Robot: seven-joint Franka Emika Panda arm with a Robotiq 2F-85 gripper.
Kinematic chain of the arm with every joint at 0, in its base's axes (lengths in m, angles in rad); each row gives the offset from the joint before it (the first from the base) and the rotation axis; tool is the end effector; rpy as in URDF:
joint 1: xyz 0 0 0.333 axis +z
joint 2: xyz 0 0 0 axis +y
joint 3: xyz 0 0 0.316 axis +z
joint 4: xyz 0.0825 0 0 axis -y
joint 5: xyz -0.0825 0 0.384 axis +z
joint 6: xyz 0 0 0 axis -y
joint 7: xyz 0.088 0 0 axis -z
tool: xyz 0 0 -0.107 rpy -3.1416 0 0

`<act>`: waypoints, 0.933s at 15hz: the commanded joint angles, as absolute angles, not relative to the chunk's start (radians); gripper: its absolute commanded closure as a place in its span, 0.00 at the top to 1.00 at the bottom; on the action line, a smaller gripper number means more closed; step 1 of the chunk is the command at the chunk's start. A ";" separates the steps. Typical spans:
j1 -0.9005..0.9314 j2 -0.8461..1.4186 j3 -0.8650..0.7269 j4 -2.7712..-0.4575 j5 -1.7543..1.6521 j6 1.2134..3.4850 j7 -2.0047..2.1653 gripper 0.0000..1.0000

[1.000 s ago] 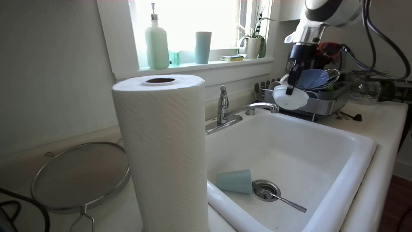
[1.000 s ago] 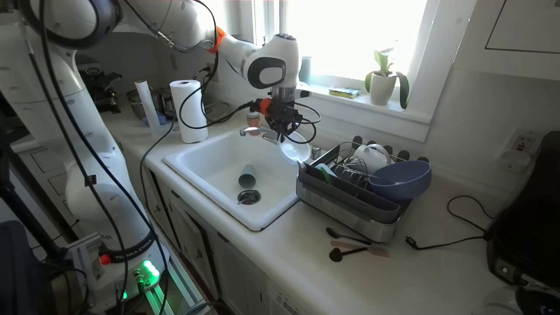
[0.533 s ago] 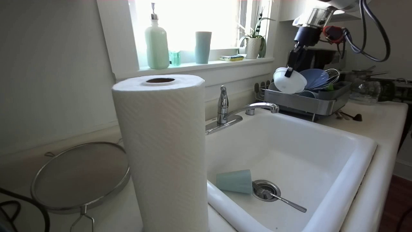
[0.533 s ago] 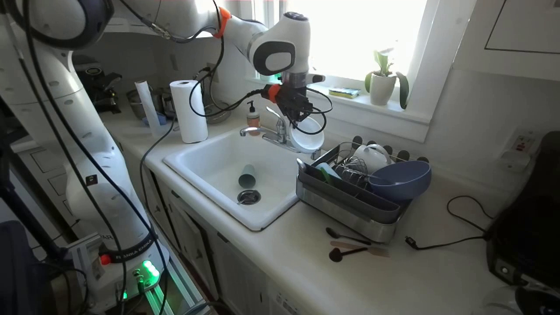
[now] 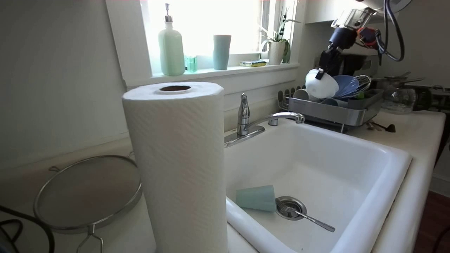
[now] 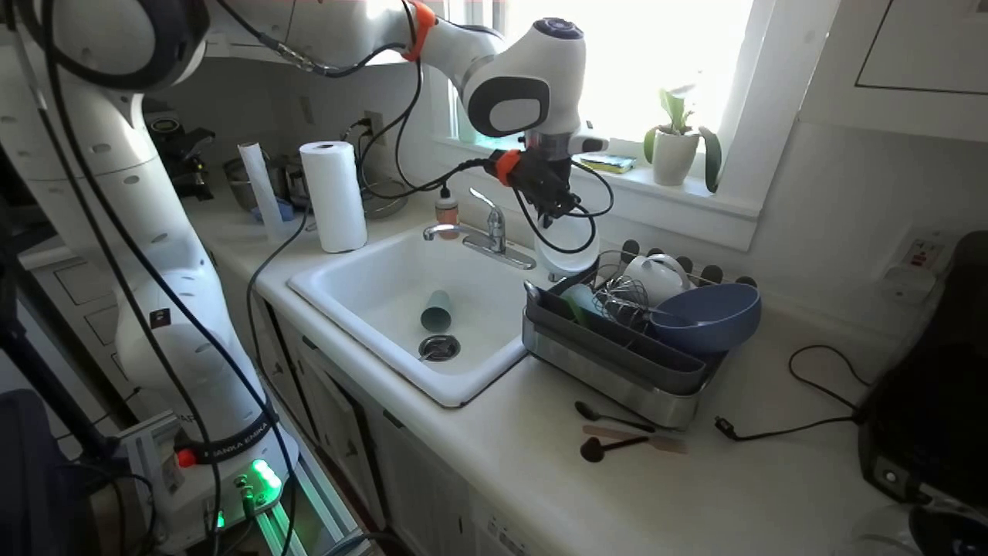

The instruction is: Pick up the white bowls from the sink and put them in the dish rack

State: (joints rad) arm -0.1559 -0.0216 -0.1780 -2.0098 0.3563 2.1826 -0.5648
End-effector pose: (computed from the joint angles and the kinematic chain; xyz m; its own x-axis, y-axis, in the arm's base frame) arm 0.5408 -0.1745 0.4845 0.9515 0.0206 0.3070 0.0815 -0.9789 -0.1872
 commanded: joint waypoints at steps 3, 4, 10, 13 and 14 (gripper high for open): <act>-0.185 0.034 -0.202 -1.955 0.405 2.243 -0.573 0.03; -0.187 0.046 -0.201 -1.950 0.411 2.262 -0.575 0.03; -0.194 0.113 -0.166 -1.936 0.536 2.418 -0.616 0.03; -0.202 0.143 -0.139 -1.924 0.605 2.448 -0.656 0.03; -0.203 0.152 -0.132 -1.922 0.617 2.456 -0.661 0.03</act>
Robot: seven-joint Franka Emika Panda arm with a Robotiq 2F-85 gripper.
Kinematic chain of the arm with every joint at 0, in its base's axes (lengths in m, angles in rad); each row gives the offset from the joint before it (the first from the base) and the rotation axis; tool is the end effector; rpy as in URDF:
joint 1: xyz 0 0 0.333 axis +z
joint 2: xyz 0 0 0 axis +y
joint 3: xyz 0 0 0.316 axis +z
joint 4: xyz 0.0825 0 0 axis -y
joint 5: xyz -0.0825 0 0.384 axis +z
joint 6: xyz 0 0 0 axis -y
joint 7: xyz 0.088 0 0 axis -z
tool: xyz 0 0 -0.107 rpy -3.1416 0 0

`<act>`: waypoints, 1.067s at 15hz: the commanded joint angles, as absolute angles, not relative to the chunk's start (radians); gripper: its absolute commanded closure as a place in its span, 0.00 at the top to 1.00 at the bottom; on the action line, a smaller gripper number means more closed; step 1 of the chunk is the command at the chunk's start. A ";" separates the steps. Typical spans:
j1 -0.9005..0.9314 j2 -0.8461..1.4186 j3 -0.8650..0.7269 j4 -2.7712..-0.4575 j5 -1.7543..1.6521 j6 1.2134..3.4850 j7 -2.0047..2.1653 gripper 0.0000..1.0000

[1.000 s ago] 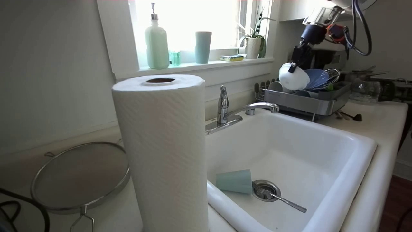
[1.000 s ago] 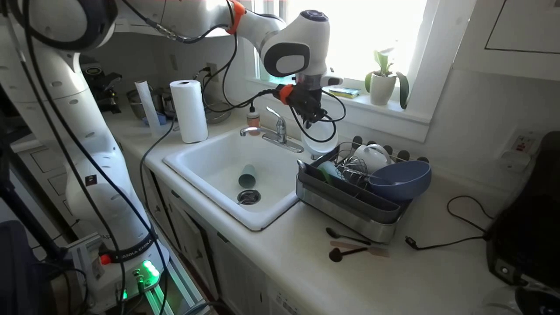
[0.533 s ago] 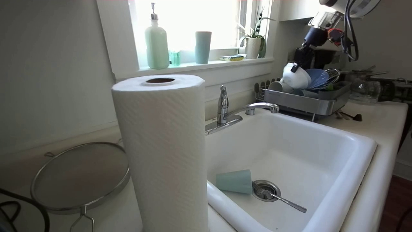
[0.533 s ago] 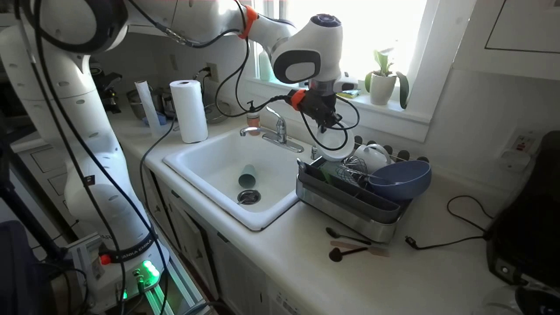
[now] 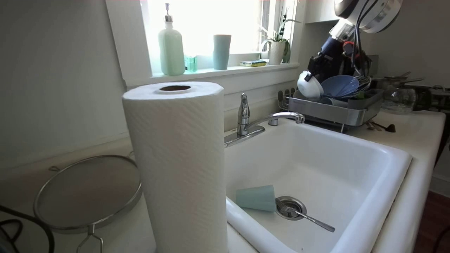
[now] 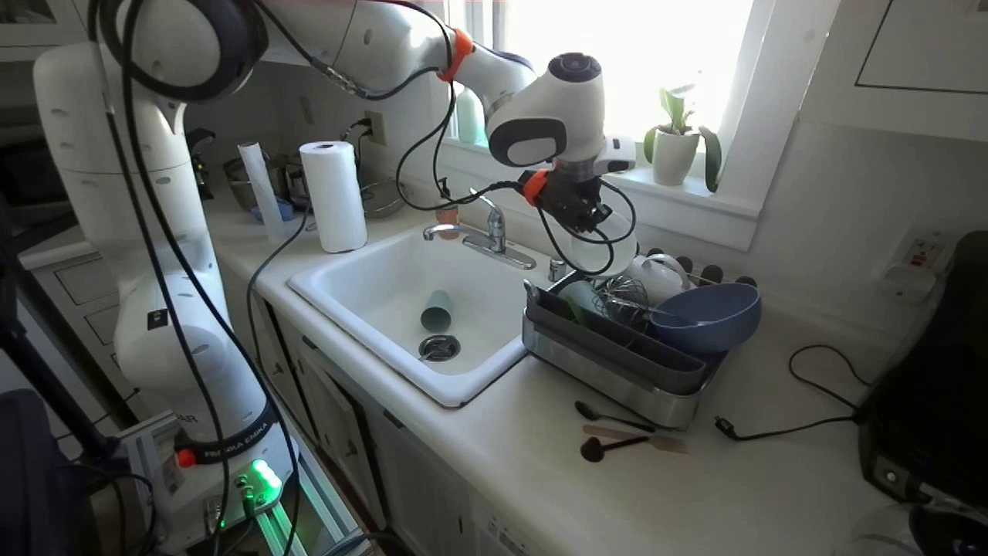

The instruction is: Pick up the white bowls from the sink and put them in the dish rack

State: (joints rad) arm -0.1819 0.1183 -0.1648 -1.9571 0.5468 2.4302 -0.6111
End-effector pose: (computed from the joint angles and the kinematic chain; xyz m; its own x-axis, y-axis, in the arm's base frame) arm 0.5800 -0.2045 0.4552 0.8763 -0.1278 0.4645 -0.0309 -0.9771 -0.2105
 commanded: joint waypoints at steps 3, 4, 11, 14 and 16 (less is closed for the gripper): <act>-0.207 0.171 -0.119 -1.912 0.607 2.415 -0.663 0.03; -0.209 0.178 -0.119 -1.905 0.593 2.402 -0.661 0.03; -0.234 0.206 -0.129 -1.866 0.477 2.239 -0.627 0.03; -0.246 0.218 -0.131 -1.845 0.438 2.167 -0.624 0.03; -0.251 0.229 -0.131 -1.827 0.413 2.123 -0.616 0.03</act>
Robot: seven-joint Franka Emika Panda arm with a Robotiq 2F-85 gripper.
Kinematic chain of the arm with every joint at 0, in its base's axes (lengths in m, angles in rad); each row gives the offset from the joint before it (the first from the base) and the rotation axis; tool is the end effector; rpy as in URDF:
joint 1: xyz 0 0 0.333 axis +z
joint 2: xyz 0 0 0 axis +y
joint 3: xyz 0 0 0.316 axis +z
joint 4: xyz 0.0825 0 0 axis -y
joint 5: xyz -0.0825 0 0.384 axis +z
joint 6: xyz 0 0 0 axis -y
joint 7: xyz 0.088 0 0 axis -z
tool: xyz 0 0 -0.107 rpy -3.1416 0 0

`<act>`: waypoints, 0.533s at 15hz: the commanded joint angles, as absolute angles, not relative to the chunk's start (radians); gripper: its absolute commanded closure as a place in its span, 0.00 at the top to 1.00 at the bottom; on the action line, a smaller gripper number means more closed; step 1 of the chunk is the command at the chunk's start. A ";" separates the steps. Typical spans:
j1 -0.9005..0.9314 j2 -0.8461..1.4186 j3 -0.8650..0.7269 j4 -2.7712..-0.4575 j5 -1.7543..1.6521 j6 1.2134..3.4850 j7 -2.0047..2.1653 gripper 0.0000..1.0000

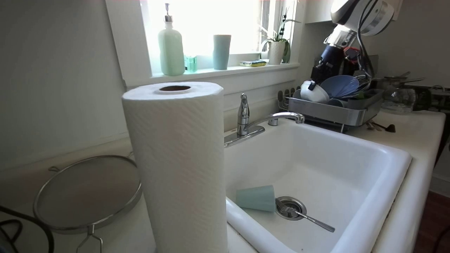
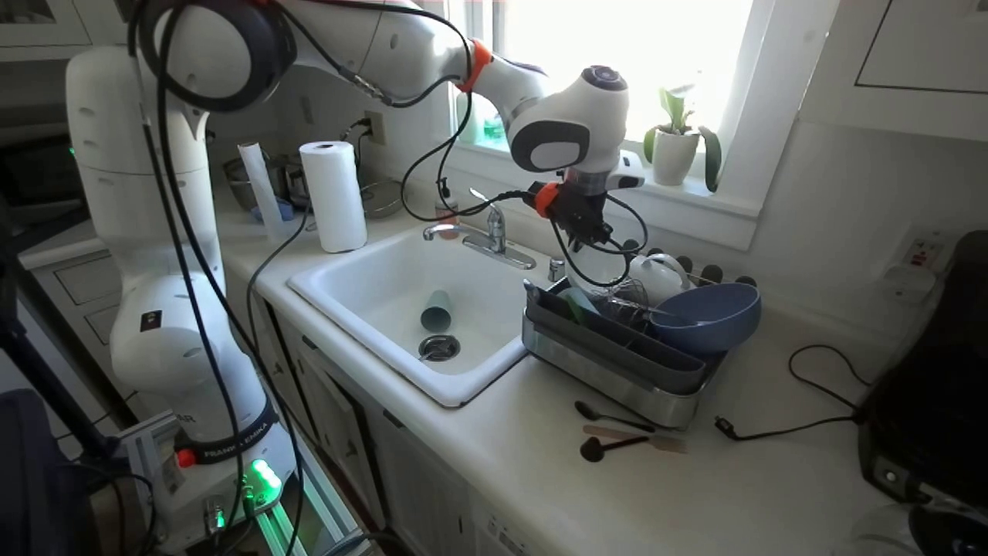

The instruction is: Pick up the white bowls from the sink and put them in the dish rack

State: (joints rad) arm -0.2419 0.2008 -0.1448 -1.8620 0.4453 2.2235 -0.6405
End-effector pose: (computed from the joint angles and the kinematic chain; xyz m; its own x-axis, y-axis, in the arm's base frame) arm 0.5871 -0.2194 0.4295 0.9520 -0.0194 0.3055 0.0487 -0.9757 -0.2137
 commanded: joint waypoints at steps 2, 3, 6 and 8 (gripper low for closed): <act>-0.254 0.239 -0.130 -1.818 0.395 2.110 -0.616 0.03; -0.254 0.243 -0.130 -1.815 0.390 2.109 -0.615 0.03; -0.254 0.251 -0.128 -1.814 0.387 2.131 -0.620 0.35; -0.256 0.256 -0.125 -1.815 0.391 2.124 -0.623 0.43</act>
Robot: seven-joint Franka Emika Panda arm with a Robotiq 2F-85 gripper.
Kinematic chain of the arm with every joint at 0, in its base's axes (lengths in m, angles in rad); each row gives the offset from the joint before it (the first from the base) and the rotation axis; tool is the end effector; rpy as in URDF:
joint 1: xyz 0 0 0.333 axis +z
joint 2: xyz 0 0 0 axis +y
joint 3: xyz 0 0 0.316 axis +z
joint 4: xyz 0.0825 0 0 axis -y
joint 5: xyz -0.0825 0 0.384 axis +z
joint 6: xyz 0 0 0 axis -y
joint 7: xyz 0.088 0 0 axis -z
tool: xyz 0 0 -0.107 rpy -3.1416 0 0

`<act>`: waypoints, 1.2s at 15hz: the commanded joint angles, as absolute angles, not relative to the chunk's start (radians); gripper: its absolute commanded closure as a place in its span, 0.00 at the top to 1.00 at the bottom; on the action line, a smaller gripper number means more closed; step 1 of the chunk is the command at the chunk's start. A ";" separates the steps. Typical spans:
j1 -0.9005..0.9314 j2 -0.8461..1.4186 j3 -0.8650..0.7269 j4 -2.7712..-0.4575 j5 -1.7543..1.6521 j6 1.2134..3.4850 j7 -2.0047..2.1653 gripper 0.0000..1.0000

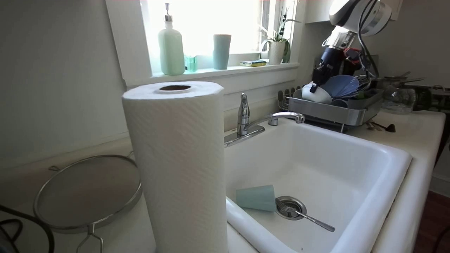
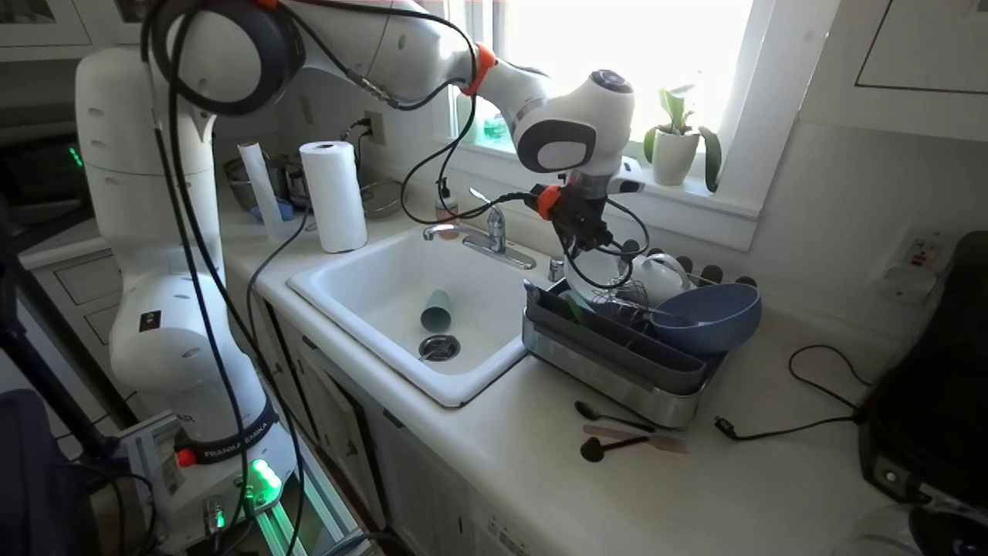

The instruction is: Pick up the white bowls from the sink and put them in the dish rack

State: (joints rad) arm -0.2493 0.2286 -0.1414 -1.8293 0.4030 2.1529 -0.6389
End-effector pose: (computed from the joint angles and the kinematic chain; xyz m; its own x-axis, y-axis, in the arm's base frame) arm 0.5896 -0.2199 0.4208 0.9702 0.0185 0.2414 0.0723 -0.9737 -0.2161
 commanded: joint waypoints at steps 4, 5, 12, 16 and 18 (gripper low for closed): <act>-0.260 0.274 -0.117 -1.814 0.393 2.117 -0.624 0.69; -0.260 0.273 -0.116 -1.816 0.392 2.117 -0.623 0.77; -0.256 0.216 -0.130 -1.834 0.340 2.093 -0.594 1.00; -0.214 0.101 -0.137 -1.881 0.135 2.076 -0.530 1.00; -0.191 0.039 -0.122 -1.890 0.069 2.050 -0.524 1.00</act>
State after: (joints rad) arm -0.2279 0.1567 -0.1316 -1.8346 0.1718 2.0888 -0.5620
